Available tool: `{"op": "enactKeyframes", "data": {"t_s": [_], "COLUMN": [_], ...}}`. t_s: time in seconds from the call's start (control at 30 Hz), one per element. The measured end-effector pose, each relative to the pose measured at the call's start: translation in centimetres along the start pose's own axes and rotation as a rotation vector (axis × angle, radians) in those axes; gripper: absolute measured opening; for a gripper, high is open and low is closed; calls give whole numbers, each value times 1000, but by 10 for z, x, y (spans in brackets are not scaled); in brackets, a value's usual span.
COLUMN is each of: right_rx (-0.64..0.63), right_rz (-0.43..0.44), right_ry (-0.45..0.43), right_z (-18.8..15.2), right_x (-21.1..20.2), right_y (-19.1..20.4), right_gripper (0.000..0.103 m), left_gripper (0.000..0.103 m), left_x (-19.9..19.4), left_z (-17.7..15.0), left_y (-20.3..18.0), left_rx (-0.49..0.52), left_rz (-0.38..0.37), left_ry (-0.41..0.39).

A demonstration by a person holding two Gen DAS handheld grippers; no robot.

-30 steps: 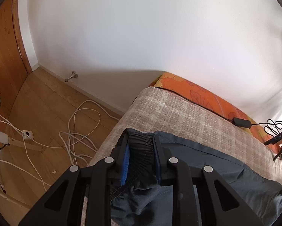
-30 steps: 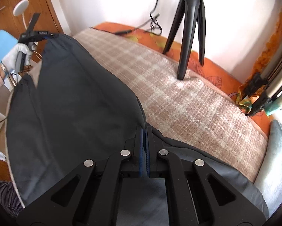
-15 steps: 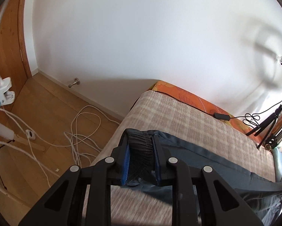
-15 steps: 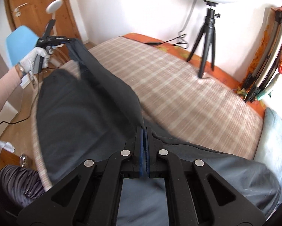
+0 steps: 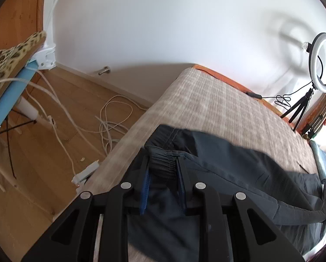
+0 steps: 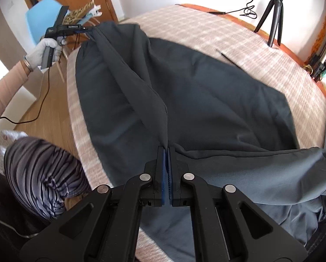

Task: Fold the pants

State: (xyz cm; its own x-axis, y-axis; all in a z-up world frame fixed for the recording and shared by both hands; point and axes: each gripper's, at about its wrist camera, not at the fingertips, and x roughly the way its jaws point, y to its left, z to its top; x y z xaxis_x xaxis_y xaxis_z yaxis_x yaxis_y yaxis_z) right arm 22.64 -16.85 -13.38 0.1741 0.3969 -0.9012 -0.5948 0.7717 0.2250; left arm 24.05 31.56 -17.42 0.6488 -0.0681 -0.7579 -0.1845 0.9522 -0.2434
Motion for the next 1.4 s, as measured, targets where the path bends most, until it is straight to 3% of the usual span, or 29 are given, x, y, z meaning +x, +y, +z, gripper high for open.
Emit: {"op": "enactKeyframes", "data": {"t_s": [0.13, 0.27, 0.5, 0.6, 0.7, 1.03, 1.2, 1.3, 1.4], "right_rx": [6, 1, -39, -34, -33, -47, -54, -42, -35], "right_rz": [-21, -46, -59, -61, -63, -82, -112, -123, -127], "right_ry": [-7, -15, -8, -26, -47, -38, -38, -49, -67], "right_z": [-3, -9, -10, -7, -4, -5, -6, -6, -4], "right_x": [-7, -13, -13, -15, -21, -17, -11, -13, -20], "right_y": [-1, 4, 20, 20, 19, 16, 15, 13, 12], "right_gripper": [3, 3, 3, 3, 3, 3, 3, 3, 3], "left_gripper": [26, 42, 44, 61, 62, 62, 27, 11, 10], "left_x": [-9, -24, -49, -44, -32, -5, -3, -6, -13], "left_z": [-20, -32, -40, -42, -44, -49, -47, -44, -37], "left_y": [22, 40, 47, 36, 34, 28, 23, 25, 22], "left_rx": [-65, -139, -243, -274, -332, -442, -416, -409, -386], "left_rz": [16, 13, -61, -84, -97, -74, -11, -19, -21], "left_ry": [52, 61, 64, 93, 138, 139, 115, 84, 46]}}
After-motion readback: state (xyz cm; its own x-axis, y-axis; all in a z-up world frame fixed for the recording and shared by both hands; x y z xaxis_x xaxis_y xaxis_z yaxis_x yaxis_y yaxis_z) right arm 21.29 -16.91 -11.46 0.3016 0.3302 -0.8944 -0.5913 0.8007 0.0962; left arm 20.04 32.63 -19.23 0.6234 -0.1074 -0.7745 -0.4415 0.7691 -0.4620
